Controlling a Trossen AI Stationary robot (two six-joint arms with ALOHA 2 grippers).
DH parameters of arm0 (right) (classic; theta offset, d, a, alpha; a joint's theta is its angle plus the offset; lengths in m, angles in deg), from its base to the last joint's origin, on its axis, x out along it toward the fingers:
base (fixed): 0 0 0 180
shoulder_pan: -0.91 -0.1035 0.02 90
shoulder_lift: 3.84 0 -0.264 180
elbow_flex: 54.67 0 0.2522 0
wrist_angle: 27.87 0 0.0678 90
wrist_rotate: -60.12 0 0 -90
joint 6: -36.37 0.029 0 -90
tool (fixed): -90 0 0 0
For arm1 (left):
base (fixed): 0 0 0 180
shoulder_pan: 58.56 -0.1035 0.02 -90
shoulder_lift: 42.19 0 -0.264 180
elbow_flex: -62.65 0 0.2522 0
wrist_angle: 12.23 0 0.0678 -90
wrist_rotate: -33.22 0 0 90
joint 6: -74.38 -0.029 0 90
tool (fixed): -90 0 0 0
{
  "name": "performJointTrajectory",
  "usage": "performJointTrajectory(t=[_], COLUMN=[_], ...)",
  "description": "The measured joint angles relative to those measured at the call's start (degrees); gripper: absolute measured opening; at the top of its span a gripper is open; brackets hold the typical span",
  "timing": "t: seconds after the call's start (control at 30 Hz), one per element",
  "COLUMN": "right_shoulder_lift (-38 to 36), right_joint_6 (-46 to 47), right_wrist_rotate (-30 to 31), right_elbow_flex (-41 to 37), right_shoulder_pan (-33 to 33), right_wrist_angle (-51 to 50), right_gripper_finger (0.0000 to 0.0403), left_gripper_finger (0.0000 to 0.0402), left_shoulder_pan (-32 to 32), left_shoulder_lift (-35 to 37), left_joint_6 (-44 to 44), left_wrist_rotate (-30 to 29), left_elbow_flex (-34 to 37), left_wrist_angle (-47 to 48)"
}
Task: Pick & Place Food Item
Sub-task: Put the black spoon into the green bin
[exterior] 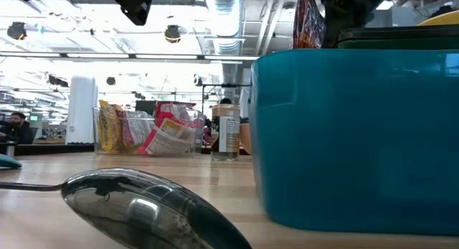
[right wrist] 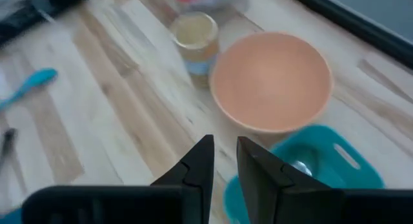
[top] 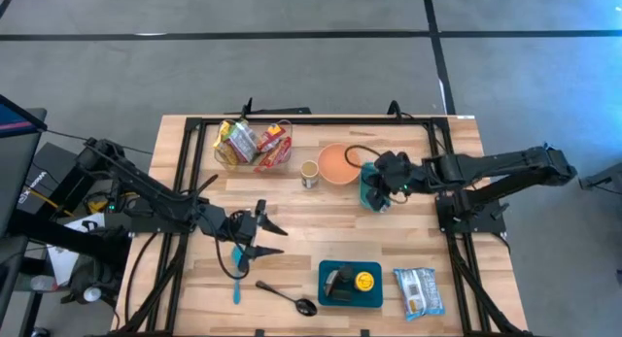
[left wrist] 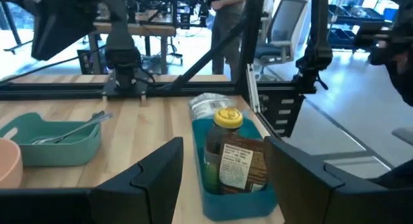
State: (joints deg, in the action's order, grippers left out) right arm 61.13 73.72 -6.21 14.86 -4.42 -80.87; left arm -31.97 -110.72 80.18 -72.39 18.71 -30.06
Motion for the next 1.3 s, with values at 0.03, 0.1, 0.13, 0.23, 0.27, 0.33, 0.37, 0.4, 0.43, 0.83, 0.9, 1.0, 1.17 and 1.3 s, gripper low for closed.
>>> performJointTrajectory(t=[0.03, 0.1, 0.13, 0.23, 0.27, 0.33, 0.37, 0.4, 0.43, 0.83, 0.9, 1.0, 1.17, 1.3], right_shoulder_lift=[0.0, 0.0, 0.0, 0.0, 0.0, 0.0, 0.0, 0.0, 0.0, 0.0, 0.0, 0.0, 0.0, 0.0], right_joint_6=[0.5, 0.8, 0.8, 1.3, 1.5, 1.6, 1.7, 1.7, 2.0, 3.6, 3.6, 3.4, 3.4, 3.3], right_wrist_rotate=[1.4, 4.2, 5.7, 9.7, 10.8, 12.4, 12.9, 13.5, 14.2, 20.4, 20.4, 20.4, 21.6, 21.6], right_elbow_flex=[0.0, 0.0, 0.0, 0.0, 0.0, 0.0, 0.0, 0.0, 0.0, 0.0, 0.0, 0.0, 0.0, 0.0], right_shoulder_pan=[-1.5, -4.3, -5.7, -9.5, -10.7, -12.7, -13.7, -14.6, -15.5, -20.9, -20.9, -20.9, -20.8, -20.8], right_wrist_angle=[0.9, 1.7, 2.3, 2.9, 2.9, 3.0, 3.0, 3.1, 3.2, 3.7, 3.7, 3.8, 3.8, 3.8], right_gripper_finger=[0.0063, 0.0063, 0.0063, 0.0063, 0.0063, 0.0063, 0.0063, 0.0063, 0.0063, 0.0063, 0.0063, 0.0063, 0.0063, 0.0063], left_gripper_finger=[0.0210, 0.0210, 0.0210, 0.0210, 0.0209, 0.0205, 0.0203, 0.0199, 0.0195, 0.0153, 0.0149, 0.0145, 0.0140, 0.0140], left_shoulder_pan=[0.0, 0.0, 0.0, 0.6, 1.0, 1.6, 2.0, 2.3, 2.6, 4.1, 4.3, 5.1, 7.0, 8.5], left_shoulder_lift=[-0.4, -1.1, -1.3, -2.0, -2.4, -3.4, -4.0, -4.7, -5.3, -12.5, -13.9, -16.2, -19.7, -22.0], left_joint_6=[0.0, 0.0, 0.0, 0.0, 0.0, -0.1, -0.8, -1.4, -2.1, -2.3, -2.2, -2.0, -2.1, -2.1], left_wrist_rotate=[0.3, 2.1, 3.2, 5.1, 5.1, 5.2, 5.2, 5.2, 5.2, 5.3, 5.1, 5.1, 4.7, 2.9], left_elbow_flex=[0.0, -0.1, -0.3, -1.3, -1.7, -2.3, -2.8, -3.4, -4.0, -11.8, -12.6, -13.6, -16.9, -19.7], left_wrist_angle=[-0.7, -2.1, -2.2, -2.0, -2.1, -1.9, -1.7, -1.6, -1.3, 8.3, 9.6, 10.4, 13.0, 17.4])
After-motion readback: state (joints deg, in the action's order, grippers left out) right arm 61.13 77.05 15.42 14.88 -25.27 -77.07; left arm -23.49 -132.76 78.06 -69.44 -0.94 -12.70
